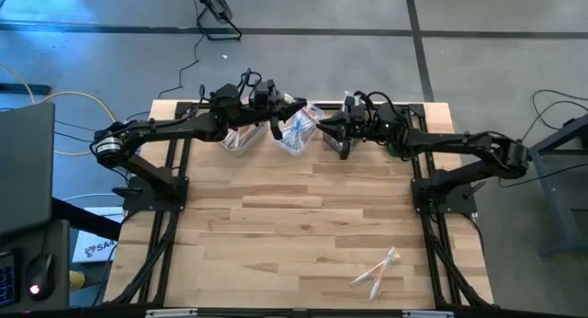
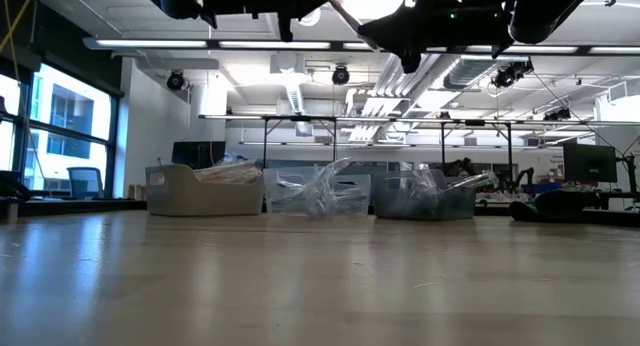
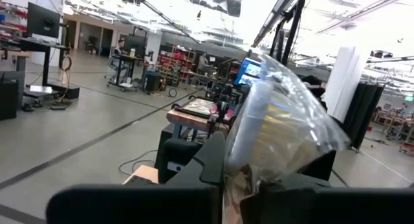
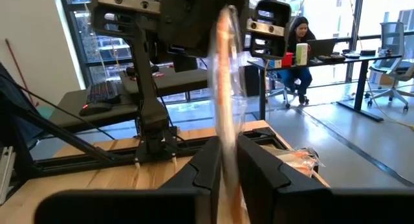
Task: Pick & Place Toothbrushes
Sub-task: Put the orange toothbrush into the white bin
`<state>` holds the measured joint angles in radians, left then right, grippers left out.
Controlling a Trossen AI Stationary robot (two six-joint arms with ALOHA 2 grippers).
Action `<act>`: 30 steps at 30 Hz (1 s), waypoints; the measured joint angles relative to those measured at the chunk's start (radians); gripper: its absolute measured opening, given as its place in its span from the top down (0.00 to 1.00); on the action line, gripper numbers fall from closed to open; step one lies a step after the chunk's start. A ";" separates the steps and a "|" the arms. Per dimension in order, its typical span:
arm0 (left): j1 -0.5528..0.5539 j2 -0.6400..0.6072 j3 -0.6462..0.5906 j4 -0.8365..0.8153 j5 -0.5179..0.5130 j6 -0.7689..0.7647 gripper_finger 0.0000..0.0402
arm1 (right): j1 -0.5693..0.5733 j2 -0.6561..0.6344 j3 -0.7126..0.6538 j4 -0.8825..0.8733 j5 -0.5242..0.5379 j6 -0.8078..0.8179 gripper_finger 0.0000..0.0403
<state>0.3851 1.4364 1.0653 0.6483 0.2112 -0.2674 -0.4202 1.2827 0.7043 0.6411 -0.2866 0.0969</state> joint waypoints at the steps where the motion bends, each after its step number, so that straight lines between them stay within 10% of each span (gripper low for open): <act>1: 0.000 0.000 0.000 0.000 0.000 0.001 0.97 | 0.000 0.000 0.000 0.001 0.002 -0.002 0.88; 17: 0.079 -0.063 -0.001 -0.098 -0.014 0.030 0.98 | -0.059 -0.083 0.000 -0.141 0.039 0.166 0.27; 30: 0.160 -0.280 0.001 -0.845 -0.336 0.029 0.98 | -0.189 -0.182 0.000 -0.397 0.075 0.115 0.30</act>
<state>0.5453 1.1561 1.0660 -0.1966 -0.1248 -0.2389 -0.6095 1.1011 0.7044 0.2437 -0.2111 0.2124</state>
